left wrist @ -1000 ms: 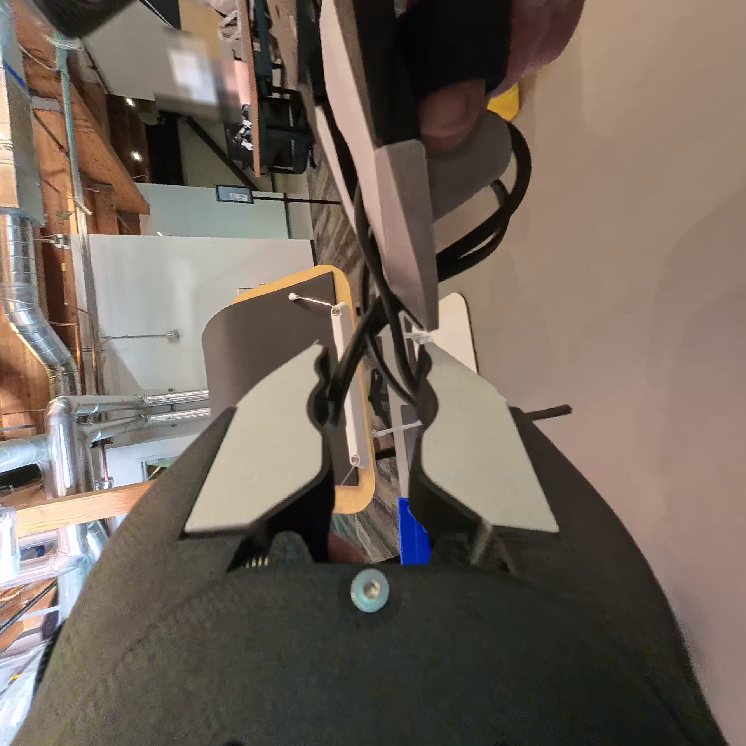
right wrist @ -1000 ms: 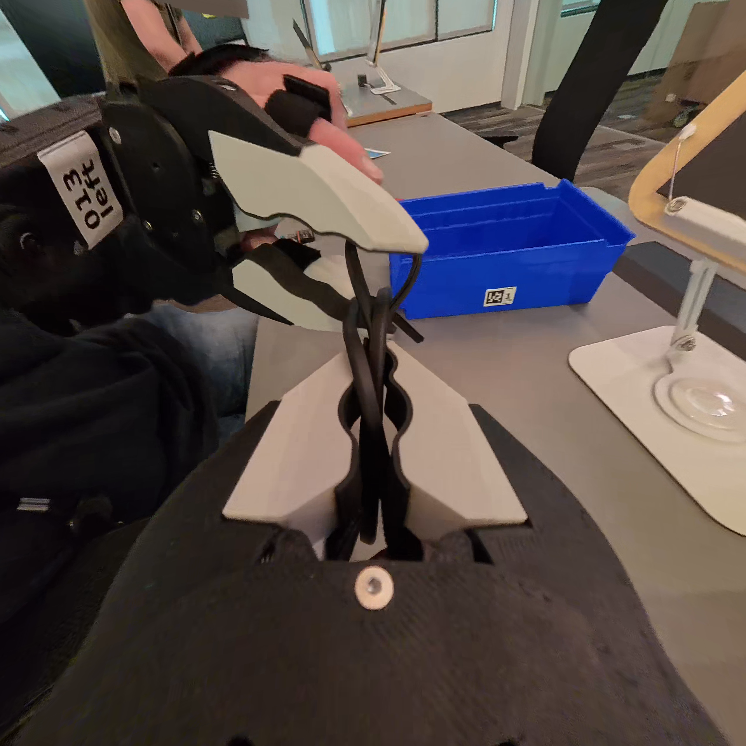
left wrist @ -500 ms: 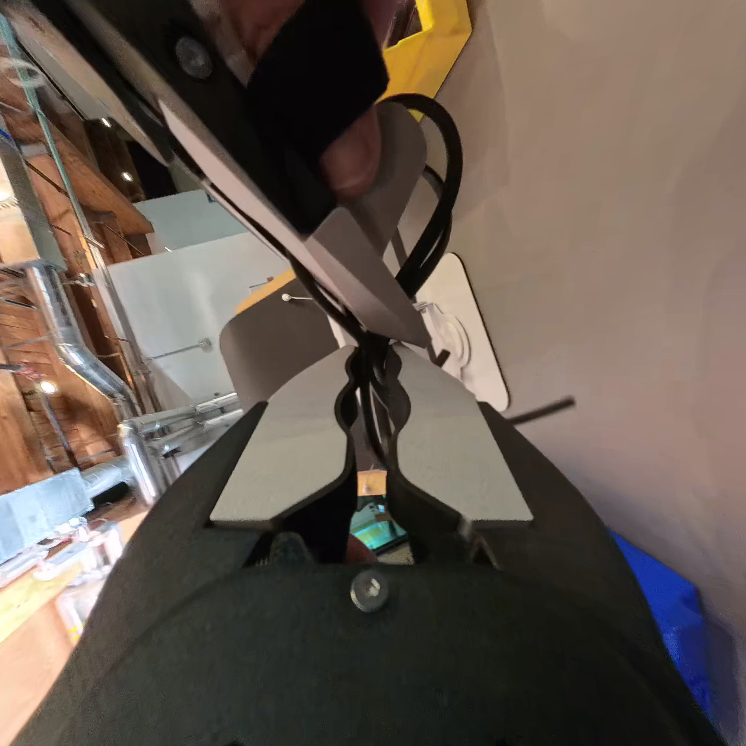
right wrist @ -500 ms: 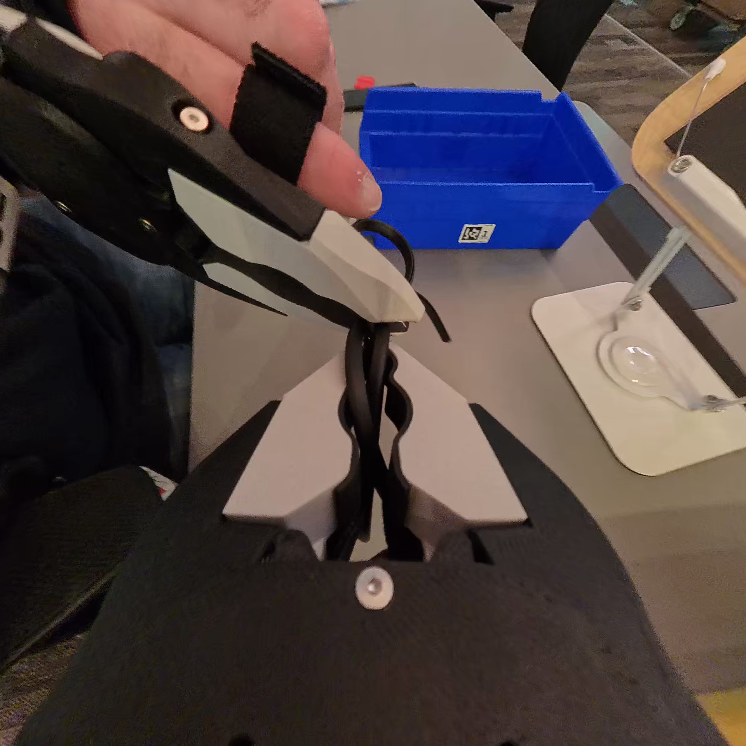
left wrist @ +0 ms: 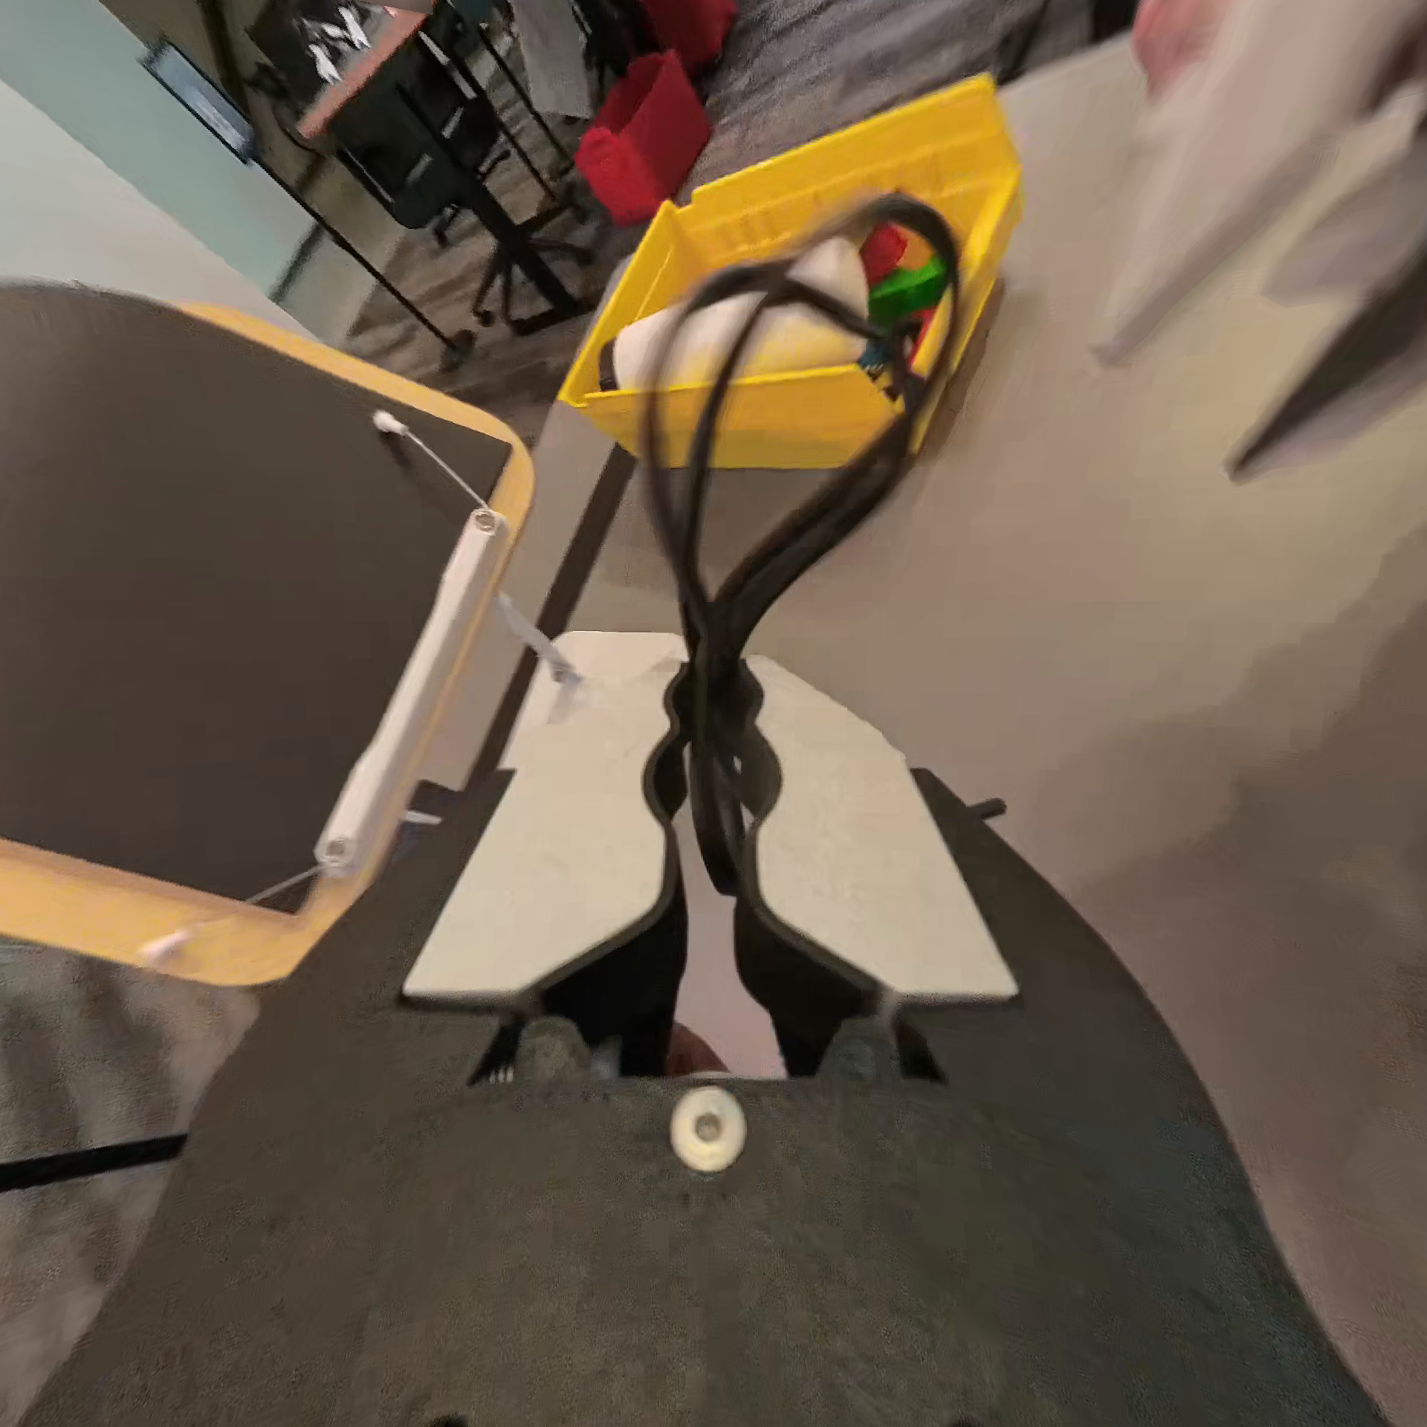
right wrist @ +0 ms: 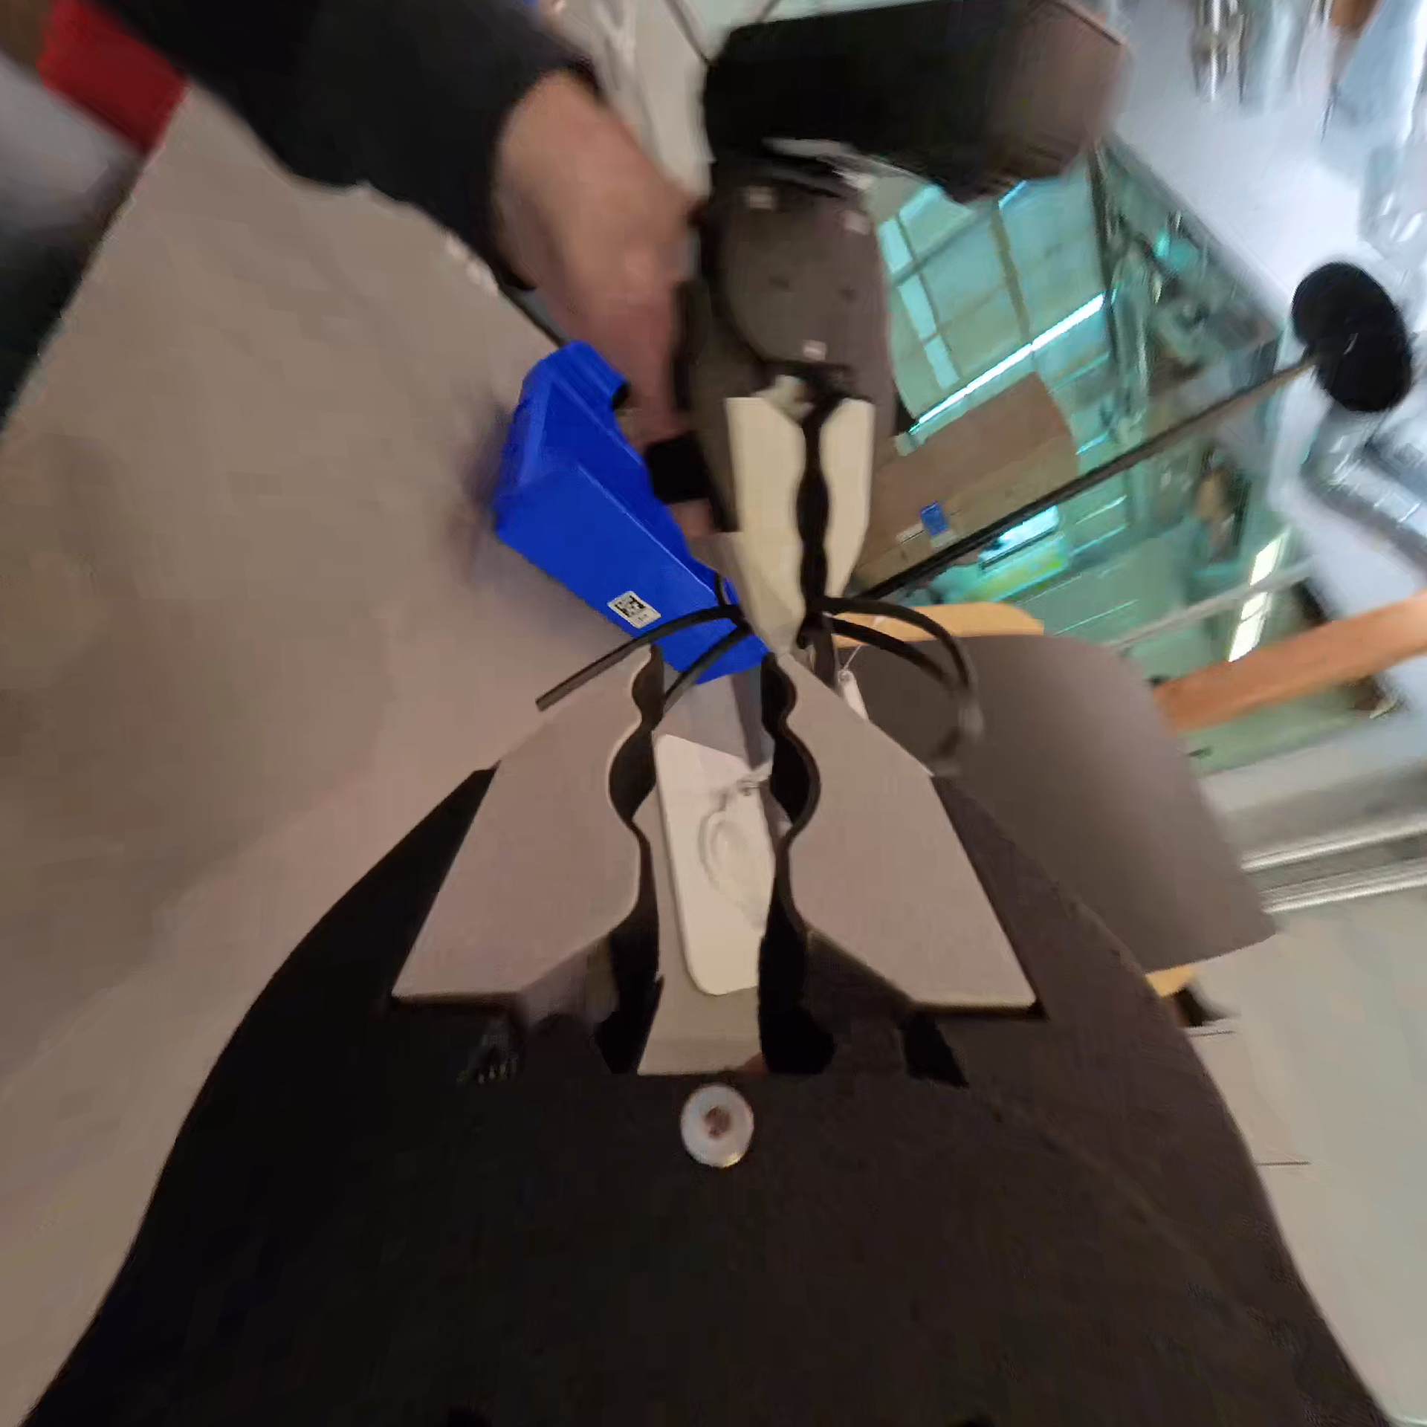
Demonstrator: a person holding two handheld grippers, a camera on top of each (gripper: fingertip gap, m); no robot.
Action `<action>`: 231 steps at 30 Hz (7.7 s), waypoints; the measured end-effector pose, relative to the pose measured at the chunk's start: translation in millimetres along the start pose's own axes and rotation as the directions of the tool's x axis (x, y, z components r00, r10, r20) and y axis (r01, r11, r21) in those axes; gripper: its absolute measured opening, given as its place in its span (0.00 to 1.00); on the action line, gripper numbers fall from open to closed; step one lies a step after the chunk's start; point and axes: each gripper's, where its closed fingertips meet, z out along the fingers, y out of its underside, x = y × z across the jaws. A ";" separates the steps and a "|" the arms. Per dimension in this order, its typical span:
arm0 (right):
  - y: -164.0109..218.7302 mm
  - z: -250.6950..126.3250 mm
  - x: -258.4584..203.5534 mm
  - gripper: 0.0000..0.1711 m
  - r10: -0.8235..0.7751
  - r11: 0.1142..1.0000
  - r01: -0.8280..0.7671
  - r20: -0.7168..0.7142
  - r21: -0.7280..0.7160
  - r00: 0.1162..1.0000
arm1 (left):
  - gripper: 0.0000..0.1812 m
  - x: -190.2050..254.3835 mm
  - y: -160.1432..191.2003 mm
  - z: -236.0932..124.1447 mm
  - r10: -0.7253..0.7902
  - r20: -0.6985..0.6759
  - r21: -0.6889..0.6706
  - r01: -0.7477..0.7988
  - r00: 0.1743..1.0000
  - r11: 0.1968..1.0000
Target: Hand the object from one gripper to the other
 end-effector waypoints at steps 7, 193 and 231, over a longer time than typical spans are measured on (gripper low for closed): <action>17.9 36.4 -33.6 0.18 -0.268 0.953 0.268 0.020 -0.145 0.963 | 0.05 -7.9 -18.2 -5.5 -0.282 -0.140 0.081 0.295 0.949 0.952; -85.0 87.8 -3.4 0.36 0.581 0.721 -0.650 0.302 0.240 0.756 | 0.04 34.6 50.7 -114.8 -0.291 -0.011 0.245 0.285 0.957 0.927; -149.1 38.7 -81.0 0.43 0.089 0.650 -0.735 0.941 0.193 0.327 | 0.04 150.2 10.1 -153.8 0.249 -0.931 0.354 0.494 0.267 0.794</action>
